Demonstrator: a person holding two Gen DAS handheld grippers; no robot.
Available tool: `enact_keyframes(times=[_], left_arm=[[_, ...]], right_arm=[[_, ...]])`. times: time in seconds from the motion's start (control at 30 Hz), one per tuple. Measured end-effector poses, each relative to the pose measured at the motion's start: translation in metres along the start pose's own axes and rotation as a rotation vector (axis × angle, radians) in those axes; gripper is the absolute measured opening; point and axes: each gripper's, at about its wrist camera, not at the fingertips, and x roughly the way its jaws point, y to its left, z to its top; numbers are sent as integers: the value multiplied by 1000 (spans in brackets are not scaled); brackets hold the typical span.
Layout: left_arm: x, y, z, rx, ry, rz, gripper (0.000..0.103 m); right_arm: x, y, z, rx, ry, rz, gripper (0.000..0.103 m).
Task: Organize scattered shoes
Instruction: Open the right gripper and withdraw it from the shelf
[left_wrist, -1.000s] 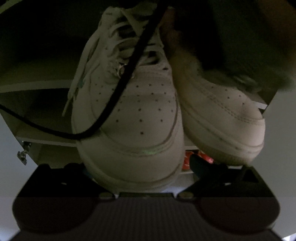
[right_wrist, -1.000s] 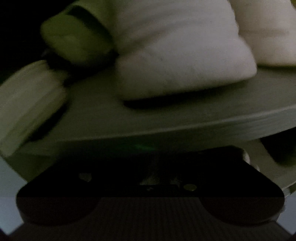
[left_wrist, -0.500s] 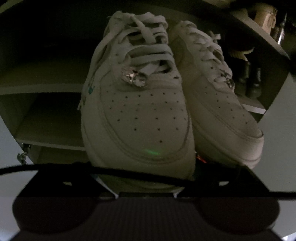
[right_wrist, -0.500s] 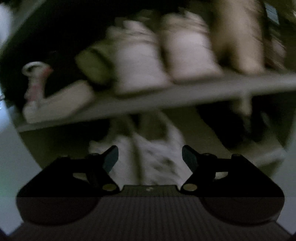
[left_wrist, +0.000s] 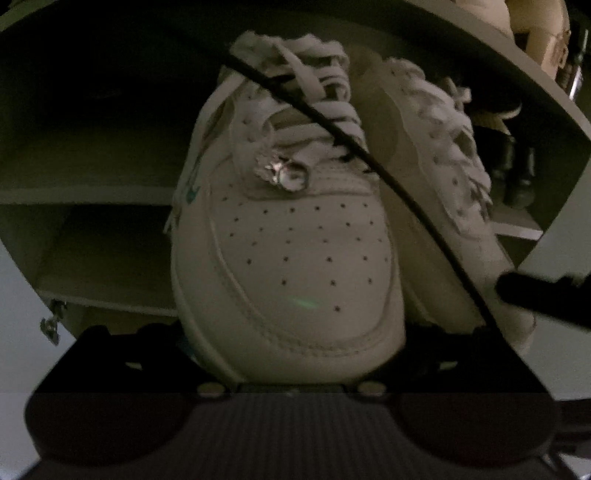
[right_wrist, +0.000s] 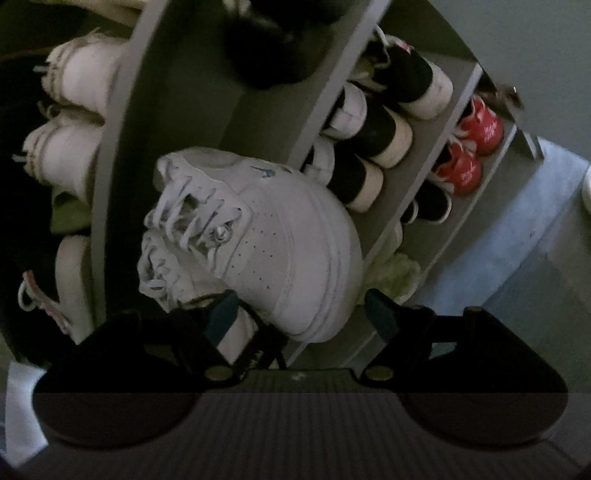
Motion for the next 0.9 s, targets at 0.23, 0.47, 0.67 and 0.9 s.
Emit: enact_keyframes(times=[0.23,0.47,0.67,0.9], left_arm=[[13,7,39,28,-45,-7,94],[43,15,62,35,19,-6,94],[48,17,55,36,34,-5,94],[36,19,37,44,63,10,94]], right_arm=[[-3,17,4,7,-45,50,59],[44,37,31,-1,-41,66,58],[80,50,52,-39,-14,81,58],[54,46,47,-116,-11,56,57]])
